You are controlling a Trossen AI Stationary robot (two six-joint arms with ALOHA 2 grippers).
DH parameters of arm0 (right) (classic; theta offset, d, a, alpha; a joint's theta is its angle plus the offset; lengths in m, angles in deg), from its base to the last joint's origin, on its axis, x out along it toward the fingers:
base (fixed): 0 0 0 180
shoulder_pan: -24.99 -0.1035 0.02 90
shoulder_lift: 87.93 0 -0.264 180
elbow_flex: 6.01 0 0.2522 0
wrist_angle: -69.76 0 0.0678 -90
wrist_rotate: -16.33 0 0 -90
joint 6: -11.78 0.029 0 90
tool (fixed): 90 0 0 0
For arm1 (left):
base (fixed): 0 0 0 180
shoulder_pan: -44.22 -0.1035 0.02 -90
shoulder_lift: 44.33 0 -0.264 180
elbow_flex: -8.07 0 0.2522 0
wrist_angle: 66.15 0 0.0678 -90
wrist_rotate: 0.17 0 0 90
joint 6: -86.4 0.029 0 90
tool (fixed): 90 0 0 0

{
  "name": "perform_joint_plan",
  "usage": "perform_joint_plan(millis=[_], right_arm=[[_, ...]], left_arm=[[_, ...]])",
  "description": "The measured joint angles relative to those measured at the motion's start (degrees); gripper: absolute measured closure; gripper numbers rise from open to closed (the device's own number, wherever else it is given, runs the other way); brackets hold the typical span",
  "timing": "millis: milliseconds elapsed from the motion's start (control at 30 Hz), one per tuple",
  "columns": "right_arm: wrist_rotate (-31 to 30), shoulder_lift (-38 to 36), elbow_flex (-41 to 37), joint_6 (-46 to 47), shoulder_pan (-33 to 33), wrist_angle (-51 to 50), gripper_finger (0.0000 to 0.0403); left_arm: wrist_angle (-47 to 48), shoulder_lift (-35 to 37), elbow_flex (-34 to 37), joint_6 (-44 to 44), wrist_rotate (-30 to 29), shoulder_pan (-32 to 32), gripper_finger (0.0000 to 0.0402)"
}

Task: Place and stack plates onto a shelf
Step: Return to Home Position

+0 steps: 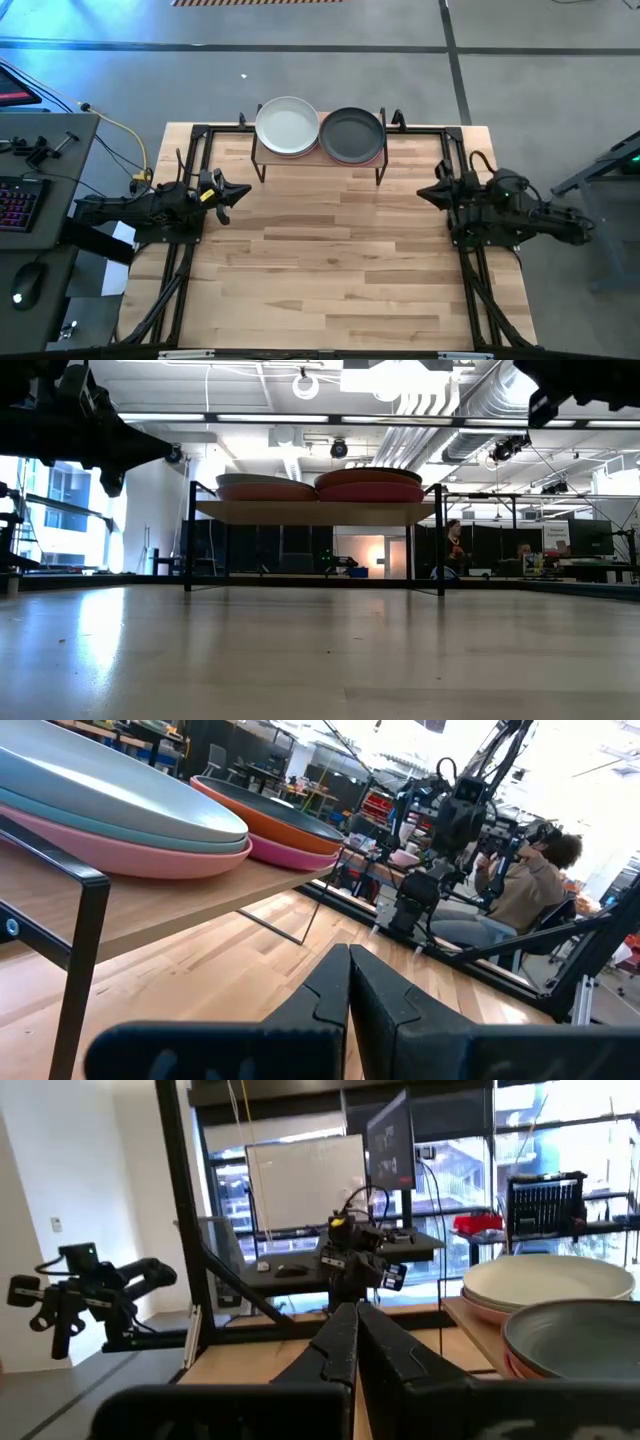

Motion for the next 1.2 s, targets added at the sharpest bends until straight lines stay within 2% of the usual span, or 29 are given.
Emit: perform_joint_plan(millis=[133, 367, 533, 667, 900, 1133, 1200], right_arm=[[-0.89, -7.58, -4.23, 1.13, 0.0, 0.73, 0.0403], [-1.65, -5.82, -15.59, 5.33, -0.02, 18.18, 0.0403], [-1.01, -6.1, -15.48, 8.11, -1.17, 16.86, 0.0403], [-0.52, -6.48, -15.48, 10.19, -5.09, 15.94, 0.0403], [-10.3, -6.61, -15.48, 2.38, -11.95, 9.24, 0.0403], [-14.36, -7.49, -15.46, -3.21, -9.73, -1.61, 0.0403], [-14.51, -7.24, -15.46, -5.22, -8.53, -1.52, 0.0403]], left_arm=[[0.0, 0.0, 0.01, 0.0, 0.0, 0.0, 0.0402], [-0.2, -0.28, -0.01, -0.02, -0.22, 0.0, 0.0402], [-0.14, -0.39, -0.05, -0.02, -0.26, 0.0, 0.0402], [-0.07, -0.39, -0.05, -0.02, -0.27, 0.0, 0.0402], [-0.07, -0.39, -0.05, -0.02, -0.31, 0.0, 0.0401], [-0.04, -0.39, -0.05, -0.02, -0.35, 0.0, 0.0402], [-0.06, -0.39, -0.05, -0.02, -0.37, 0.0, 0.0402]])
